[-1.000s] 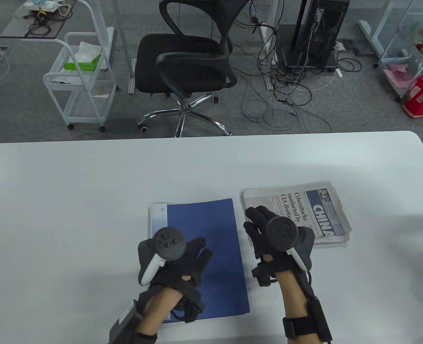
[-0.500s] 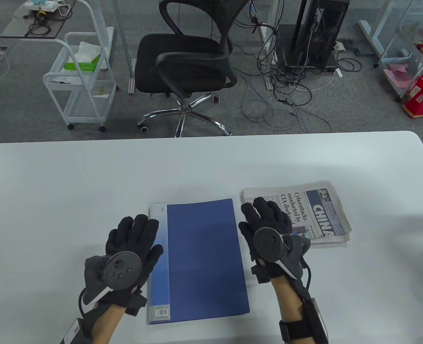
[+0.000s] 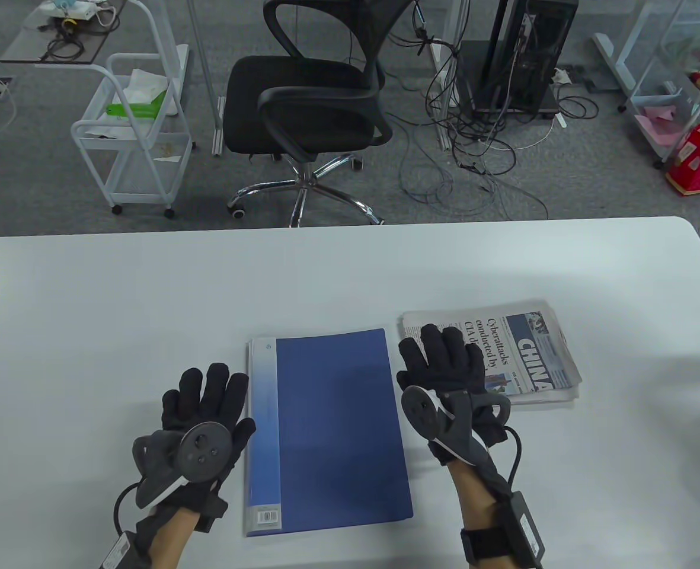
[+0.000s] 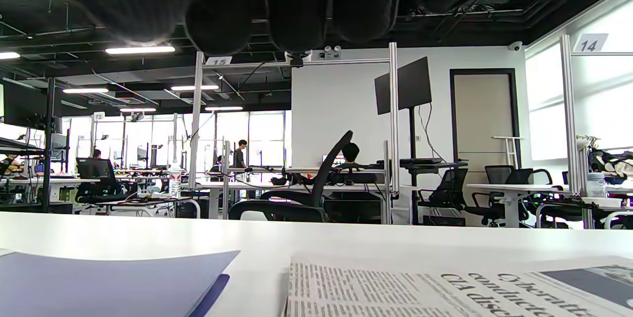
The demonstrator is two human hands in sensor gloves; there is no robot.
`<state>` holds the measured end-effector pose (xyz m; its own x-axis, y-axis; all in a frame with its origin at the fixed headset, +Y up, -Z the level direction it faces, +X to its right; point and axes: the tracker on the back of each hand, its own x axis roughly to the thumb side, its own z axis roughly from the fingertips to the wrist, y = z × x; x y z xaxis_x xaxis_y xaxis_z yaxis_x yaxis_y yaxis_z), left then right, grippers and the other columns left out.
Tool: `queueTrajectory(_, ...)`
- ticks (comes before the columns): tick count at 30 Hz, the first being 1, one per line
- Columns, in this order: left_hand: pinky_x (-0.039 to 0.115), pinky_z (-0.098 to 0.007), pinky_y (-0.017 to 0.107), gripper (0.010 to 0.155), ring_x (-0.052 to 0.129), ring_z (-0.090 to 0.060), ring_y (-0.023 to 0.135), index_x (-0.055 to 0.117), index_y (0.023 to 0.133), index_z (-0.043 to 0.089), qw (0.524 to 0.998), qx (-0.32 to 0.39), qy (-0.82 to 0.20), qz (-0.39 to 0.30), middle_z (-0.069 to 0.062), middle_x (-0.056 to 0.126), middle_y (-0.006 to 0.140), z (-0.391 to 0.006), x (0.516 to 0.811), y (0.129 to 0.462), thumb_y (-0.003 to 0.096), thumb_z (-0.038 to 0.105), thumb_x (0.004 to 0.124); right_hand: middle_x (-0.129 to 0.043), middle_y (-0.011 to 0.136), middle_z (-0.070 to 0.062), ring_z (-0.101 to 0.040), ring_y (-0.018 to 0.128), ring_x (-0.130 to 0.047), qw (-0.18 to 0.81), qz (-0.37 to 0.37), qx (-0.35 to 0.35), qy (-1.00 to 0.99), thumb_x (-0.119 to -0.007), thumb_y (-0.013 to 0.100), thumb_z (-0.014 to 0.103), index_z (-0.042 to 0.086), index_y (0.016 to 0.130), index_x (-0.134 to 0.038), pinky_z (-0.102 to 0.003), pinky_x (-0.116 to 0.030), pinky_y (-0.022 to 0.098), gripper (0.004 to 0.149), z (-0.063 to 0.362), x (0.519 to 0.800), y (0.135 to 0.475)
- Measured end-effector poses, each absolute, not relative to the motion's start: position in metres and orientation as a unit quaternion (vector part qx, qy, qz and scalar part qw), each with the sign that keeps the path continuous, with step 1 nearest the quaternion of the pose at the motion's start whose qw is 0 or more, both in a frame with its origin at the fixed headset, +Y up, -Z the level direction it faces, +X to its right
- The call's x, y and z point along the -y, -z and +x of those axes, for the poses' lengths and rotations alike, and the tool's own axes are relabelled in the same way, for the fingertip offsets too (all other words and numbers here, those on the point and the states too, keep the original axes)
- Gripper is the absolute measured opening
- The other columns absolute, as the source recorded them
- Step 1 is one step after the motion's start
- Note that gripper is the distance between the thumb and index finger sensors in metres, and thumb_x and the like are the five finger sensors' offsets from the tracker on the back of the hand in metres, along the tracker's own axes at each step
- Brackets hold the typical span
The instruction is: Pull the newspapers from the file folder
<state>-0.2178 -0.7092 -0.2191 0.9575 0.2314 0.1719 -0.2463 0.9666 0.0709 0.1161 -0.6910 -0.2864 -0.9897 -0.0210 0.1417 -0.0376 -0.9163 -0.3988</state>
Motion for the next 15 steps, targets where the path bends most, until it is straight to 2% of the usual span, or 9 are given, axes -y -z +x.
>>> queueTrajectory(6,0.036,-0.074,0.071,0.07,0.041,-0.059,0.109,0.054,0.115,0.022,0.991,0.081,-0.102,0.014,-0.015,0.045,0.124,-0.2144,0.7188,0.2237,0.0504,0.045,0.07,-0.068,0.109,-0.002,-0.038,0.103,-0.067,-0.001,0.07,0.181,-0.981,-0.073,0.039,0.052,0.039,0.093,-0.071,-0.063,-0.057,0.07,0.055,0.1154,0.7,0.2898)
queueTrajectory(15,0.035,-0.074,0.071,0.07,0.04,-0.059,0.109,0.054,0.115,0.022,0.992,0.077,-0.1,0.008,-0.015,0.044,0.124,-0.2155,0.7192,0.224,0.0504,0.045,0.07,-0.067,0.109,-0.002,-0.038,0.103,-0.066,-0.008,0.069,0.175,-0.982,-0.073,0.039,0.052,0.039,0.093,-0.07,-0.063,-0.057,0.071,0.055,0.1147,0.7009,0.2897)
